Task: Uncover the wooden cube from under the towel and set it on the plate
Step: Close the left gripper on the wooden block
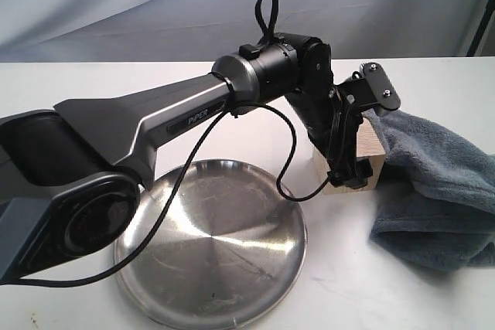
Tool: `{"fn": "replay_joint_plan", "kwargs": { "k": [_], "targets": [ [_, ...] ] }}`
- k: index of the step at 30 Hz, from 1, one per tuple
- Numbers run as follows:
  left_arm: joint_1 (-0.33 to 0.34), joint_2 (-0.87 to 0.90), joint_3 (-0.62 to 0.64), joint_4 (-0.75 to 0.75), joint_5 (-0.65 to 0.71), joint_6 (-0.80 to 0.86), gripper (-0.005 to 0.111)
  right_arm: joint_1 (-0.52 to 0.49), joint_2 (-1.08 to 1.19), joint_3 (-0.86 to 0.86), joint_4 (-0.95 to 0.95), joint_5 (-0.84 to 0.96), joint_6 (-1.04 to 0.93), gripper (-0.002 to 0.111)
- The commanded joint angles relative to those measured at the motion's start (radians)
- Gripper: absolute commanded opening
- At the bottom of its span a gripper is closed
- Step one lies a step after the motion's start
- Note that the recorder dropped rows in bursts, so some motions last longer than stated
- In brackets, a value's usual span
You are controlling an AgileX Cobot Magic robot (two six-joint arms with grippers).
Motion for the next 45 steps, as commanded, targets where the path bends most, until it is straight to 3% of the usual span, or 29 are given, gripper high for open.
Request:
{"fn": "replay_joint_plan", "kwargs": {
  "k": [1, 38, 40, 45],
  "targets": [
    [-0.001, 0.024, 0.000, -0.031, 0.004, 0.007, 0.102, 0.001, -0.003, 0.004, 0.002, -0.001, -0.008, 0.000],
    [-0.001, 0.042, 0.000, -0.031, 0.001, -0.001, 0.101, 0.001, -0.003, 0.004, 0.002, -0.001, -0.008, 0.000],
    [-0.001, 0.042, 0.000, -0.031, 0.001, -0.001, 0.097, 0.001, -0.003, 0.004, 0.002, -0.001, -0.008, 0.000],
    [-0.001, 0.042, 0.000, -0.001, -0.003, 0.001, 0.059, 0.001, -0.003, 0.004, 0.002, -0.001, -0.008, 0.000]
  ]
}}
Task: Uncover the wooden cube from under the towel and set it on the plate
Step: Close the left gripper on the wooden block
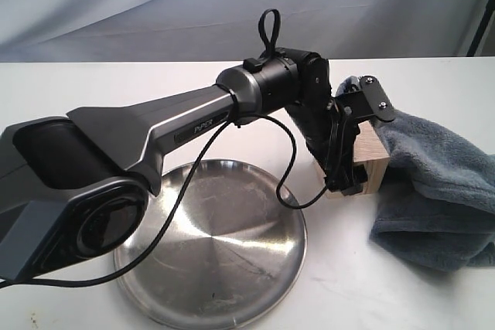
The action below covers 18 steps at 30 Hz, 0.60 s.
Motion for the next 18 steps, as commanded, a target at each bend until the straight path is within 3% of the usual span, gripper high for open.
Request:
{"fn": "replay_joint_plan", "kwargs": {
  "k": [1, 4, 8, 13, 18],
  "targets": [
    [-0.001, 0.004, 0.000, 0.018, 0.012, -0.002, 0.050, 0.001, -0.003, 0.004, 0.002, -0.001, -0.008, 0.000],
    [0.002, 0.004, 0.000, 0.026, 0.012, -0.002, 0.031, 0.001, -0.003, 0.004, 0.002, -0.001, -0.008, 0.000],
    [0.002, 0.001, 0.000, 0.026, 0.013, -0.002, 0.016, 0.001, -0.003, 0.004, 0.002, -0.001, -0.008, 0.000],
    [0.002, -0.025, 0.000, 0.026, 0.027, -0.002, 0.004, 0.001, -0.003, 0.004, 0.002, -0.001, -0.008, 0.000],
    [0.002, -0.063, 0.000, 0.068, 0.052, -0.005, 0.003, 0.001, -0.003, 0.004, 0.002, -0.001, -0.008, 0.000]
  ]
}}
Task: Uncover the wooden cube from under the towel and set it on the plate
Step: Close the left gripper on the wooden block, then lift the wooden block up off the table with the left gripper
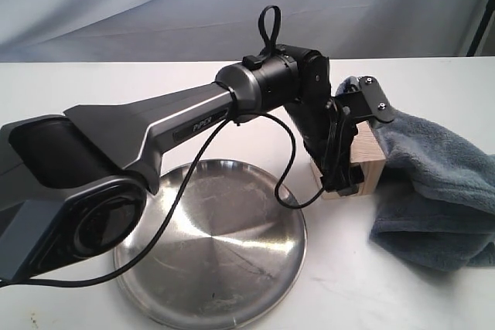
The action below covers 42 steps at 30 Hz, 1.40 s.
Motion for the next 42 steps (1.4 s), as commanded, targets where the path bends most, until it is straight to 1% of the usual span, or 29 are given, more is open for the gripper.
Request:
{"fn": "replay_joint_plan", "kwargs": {
  "k": [1, 5, 10, 16, 21, 26, 35, 42],
  "targets": [
    [-0.001, -0.051, 0.000, 0.053, 0.017, -0.006, 0.003, 0.001, -0.003, 0.004, 0.002, -0.001, -0.008, 0.000],
    [-0.001, -0.071, 0.000, 0.101, 0.019, -0.077, 0.003, 0.001, -0.003, 0.004, 0.002, -0.001, -0.008, 0.000],
    [-0.001, -0.102, 0.000, 0.108, 0.035, -0.081, 0.003, 0.001, -0.003, 0.004, 0.002, -0.001, -0.008, 0.000],
    [0.021, -0.135, 0.000, 0.105, 0.042, -0.162, 0.003, 0.001, -0.003, 0.004, 0.002, -0.001, -0.008, 0.000],
    [0.045, -0.150, 0.000, 0.084, 0.095, -0.208, 0.003, 0.001, -0.003, 0.004, 0.002, -0.001, -0.008, 0.000],
    [0.072, -0.178, 0.000, 0.056, 0.131, -0.219, 0.003, 0.001, -0.003, 0.004, 0.002, -0.001, -0.008, 0.000],
    [0.115, -0.231, 0.000, 0.068, 0.185, -0.279, 0.003, 0.001, -0.003, 0.004, 0.002, -0.001, -0.008, 0.000],
    [0.133, -0.260, 0.000, 0.075, 0.273, -0.289, 0.003, 0.001, -0.003, 0.004, 0.002, -0.001, -0.008, 0.000]
  ]
}}
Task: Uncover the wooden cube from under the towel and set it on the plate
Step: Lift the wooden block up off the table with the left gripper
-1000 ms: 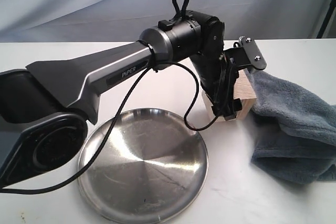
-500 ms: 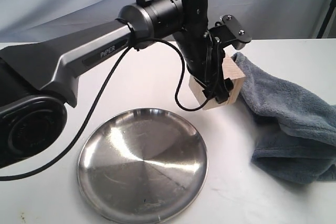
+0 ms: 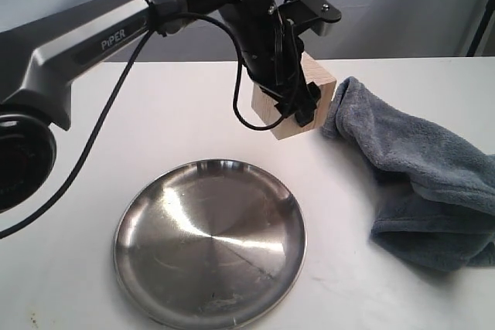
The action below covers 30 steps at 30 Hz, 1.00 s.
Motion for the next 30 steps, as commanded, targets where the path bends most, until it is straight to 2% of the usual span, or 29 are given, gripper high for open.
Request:
{"fn": "replay_joint_plan", "kwargs": {
  "k": [1, 24, 30],
  "targets": [
    [0.015, -0.047, 0.000, -0.007, 0.045, -0.015, 0.003, 0.001, -0.003, 0.004, 0.002, -0.001, -0.008, 0.000],
    [0.028, -0.154, 0.002, -0.067, 0.047, -0.003, 0.003, 0.001, -0.003, 0.004, 0.002, -0.001, -0.008, 0.000],
    [0.084, -0.162, 0.004, -0.232, 0.047, 0.041, 0.003, 0.001, -0.003, 0.004, 0.002, -0.001, -0.008, 0.000]
  ]
}}
